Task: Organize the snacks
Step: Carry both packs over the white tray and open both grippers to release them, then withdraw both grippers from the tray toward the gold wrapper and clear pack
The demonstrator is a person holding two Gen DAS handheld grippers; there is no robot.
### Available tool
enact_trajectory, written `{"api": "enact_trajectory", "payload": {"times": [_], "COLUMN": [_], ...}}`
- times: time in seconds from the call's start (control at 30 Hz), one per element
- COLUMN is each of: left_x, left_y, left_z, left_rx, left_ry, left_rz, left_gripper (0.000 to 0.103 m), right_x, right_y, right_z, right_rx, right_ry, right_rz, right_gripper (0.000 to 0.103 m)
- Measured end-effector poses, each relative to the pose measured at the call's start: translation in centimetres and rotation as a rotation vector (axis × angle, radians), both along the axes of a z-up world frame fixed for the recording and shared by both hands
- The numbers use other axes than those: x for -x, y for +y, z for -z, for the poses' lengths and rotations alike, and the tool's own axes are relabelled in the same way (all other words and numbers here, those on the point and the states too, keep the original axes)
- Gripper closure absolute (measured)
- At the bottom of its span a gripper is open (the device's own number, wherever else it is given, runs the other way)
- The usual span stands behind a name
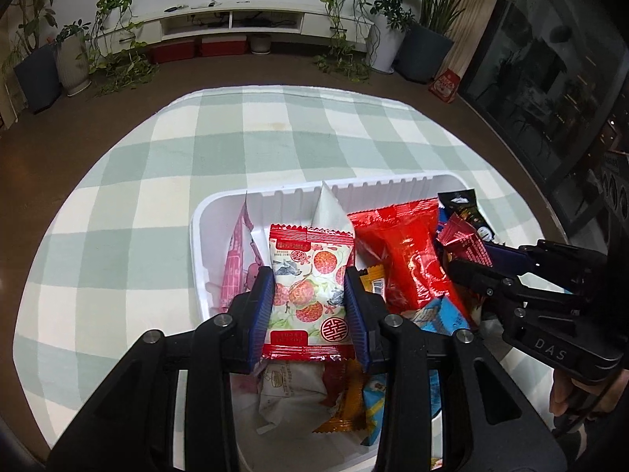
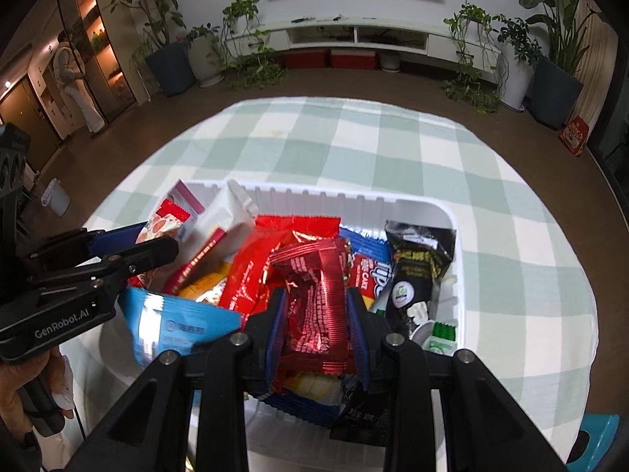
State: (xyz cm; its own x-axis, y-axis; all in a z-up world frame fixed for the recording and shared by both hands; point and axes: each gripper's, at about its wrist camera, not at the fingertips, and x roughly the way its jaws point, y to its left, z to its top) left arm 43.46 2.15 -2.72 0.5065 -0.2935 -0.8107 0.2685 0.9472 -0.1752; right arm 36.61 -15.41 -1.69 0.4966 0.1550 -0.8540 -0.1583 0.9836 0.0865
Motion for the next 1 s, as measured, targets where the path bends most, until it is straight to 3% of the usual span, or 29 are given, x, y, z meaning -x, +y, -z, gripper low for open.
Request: {"api": "enact_trajectory", "payload": {"times": [0.2, 0.27, 0.43, 0.63, 0.83, 0.9, 1.0], "left_x": [0.0, 0.2, 0.7, 1.9, 5.4, 6.9, 9.4], "left_y": [-0.2, -0.3, -0.4, -0.1, 1.5, 2.0, 2.4], "left_z": [0.0, -0.4, -1.3, -2.5, -4.9, -5.5, -6.1], "left_rx": [-0.004, -0.008, -0.016, -0.014, 0.018, 0.039, 0.071], "left_ry": [-0.022, -0.037, -0.061, -0.097, -0.178, -0.186, -0.194], "left_rz": [-0.007, -0.003, -0.003, -0.012, -0.044, -0.039, -0.031], "left_gripper": [0.068, 0.059, 0.056, 0.041, 0.008, 0.005, 0.004], "right_x": [-0.2, -0.3, -0.5, -0.2, 2.0, 3.5, 6.2], "right_y": [0.2, 0.2, 0.0, -0.8, -2.5, -3.4, -4.5], "right_z": [0.4, 0.6, 0.7, 0.0, -2.6, -3.8, -5.4], "right_rx": [0.001, 0.005, -0.008, -0.011, -0.135, -0.169, -0.229], "right_ry": [-0.009, -0.011, -0.007, -0.023, -0.1, -0.156, -0.231], "right_rz": [-0.004, -0.007, 0.008, 0.031, 0.04, 0.051, 0.064], "right_gripper": [0.069, 0.069, 0.064, 0.042, 0.017, 0.008, 0.003]}}
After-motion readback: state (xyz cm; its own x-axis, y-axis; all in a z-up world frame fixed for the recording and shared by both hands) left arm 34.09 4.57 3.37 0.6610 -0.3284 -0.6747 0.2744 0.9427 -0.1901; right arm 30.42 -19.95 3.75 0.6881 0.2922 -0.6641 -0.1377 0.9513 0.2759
